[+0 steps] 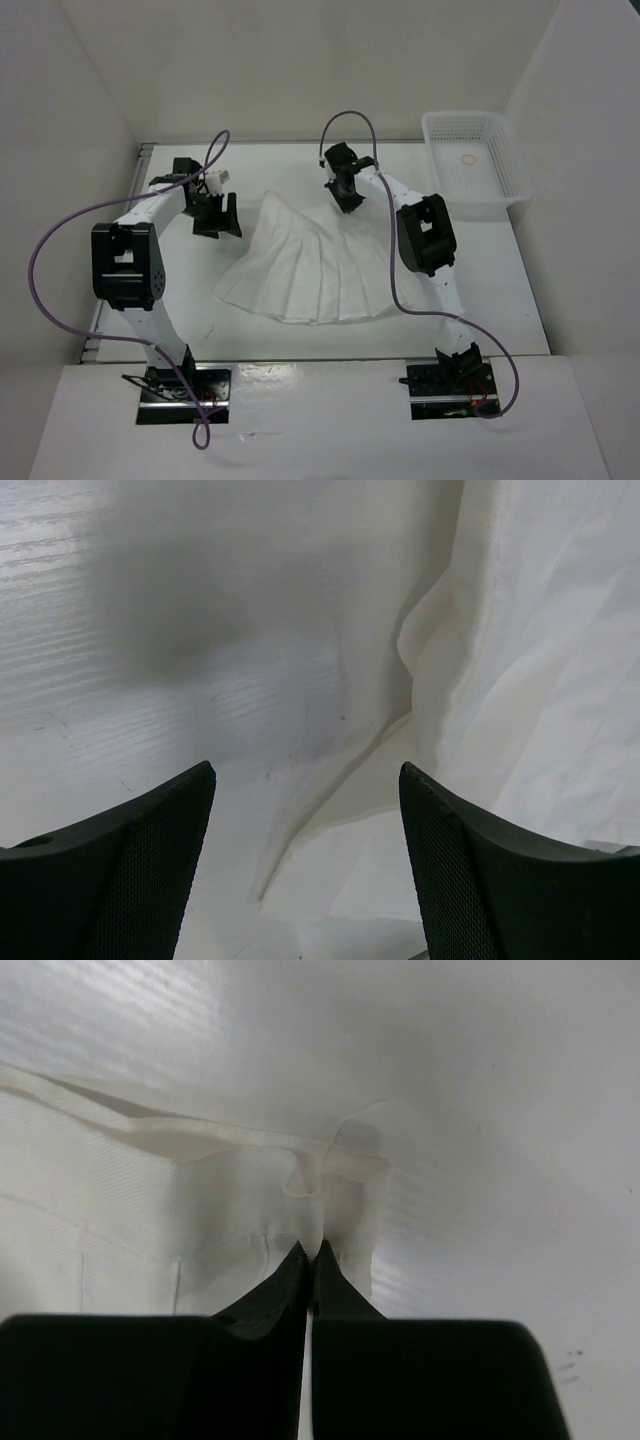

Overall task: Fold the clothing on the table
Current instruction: Flatten the skirt out

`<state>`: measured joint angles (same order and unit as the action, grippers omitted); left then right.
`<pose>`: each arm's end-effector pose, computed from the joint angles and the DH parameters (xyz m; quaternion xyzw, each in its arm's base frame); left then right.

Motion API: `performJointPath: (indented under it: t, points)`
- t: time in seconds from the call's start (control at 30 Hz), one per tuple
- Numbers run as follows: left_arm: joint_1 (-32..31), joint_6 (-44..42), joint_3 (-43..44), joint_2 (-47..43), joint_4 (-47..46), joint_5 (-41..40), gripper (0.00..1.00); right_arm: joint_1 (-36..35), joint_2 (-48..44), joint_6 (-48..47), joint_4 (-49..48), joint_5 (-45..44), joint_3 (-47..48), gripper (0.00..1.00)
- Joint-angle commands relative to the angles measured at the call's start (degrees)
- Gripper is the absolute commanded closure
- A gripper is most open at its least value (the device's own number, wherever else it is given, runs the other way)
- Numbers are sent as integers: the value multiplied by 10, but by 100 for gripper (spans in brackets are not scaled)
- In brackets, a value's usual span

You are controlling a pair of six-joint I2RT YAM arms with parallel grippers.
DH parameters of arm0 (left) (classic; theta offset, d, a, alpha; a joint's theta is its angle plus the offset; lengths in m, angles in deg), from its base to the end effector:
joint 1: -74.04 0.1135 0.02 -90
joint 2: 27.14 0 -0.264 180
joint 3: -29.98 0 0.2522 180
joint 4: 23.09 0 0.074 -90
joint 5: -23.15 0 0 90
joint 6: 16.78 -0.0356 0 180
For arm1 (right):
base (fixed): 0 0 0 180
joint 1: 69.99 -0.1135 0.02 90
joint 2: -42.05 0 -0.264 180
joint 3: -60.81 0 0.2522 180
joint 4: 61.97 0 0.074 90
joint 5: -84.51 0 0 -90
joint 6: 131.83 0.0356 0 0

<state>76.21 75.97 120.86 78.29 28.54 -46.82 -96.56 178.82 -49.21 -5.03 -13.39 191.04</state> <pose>0.3779 0.0021 0.2063 -0.0055 0.9642 -0.1712 0.2024 0.4598 0.2245 0.1678 -0.2684 0.9333 -0.0280 0.2368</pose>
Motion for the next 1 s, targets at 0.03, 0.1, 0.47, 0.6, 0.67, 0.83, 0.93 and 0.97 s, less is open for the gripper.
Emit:
performJointPath:
  t: [0.03, 0.1, 0.47, 0.6, 0.67, 0.83, 0.93, 0.97]
  points:
    - [10, -15, -2, -29, -17, 69, 19, -39, -107, -21, -47, -58, -71, 100]
    - [10, -10, 7, -23, -32, 101, 18, -52, -156, -35, -65, -82, -104, 100]
    - [-13, 16, 140, 59, -67, 243, 1, -108, -270, -35, -97, -109, -156, 100]
    - [-13, 41, 145, 75, -92, 237, 1, -126, -299, -40, -86, -104, -163, 100]
    - [-13, 46, 145, 90, -98, 226, 1, -133, -314, -40, -92, -104, -175, 100]
    - [-24, 69, 161, 148, -117, 169, 1, -145, -332, -47, -92, -109, -187, 100]
    - [-40, 75, 185, 186, -111, 121, 1, -145, -343, -47, -97, -104, -193, 100]
    - [-48, 75, 205, 195, -111, 111, 1, -145, -343, -47, -97, -99, -199, 100]
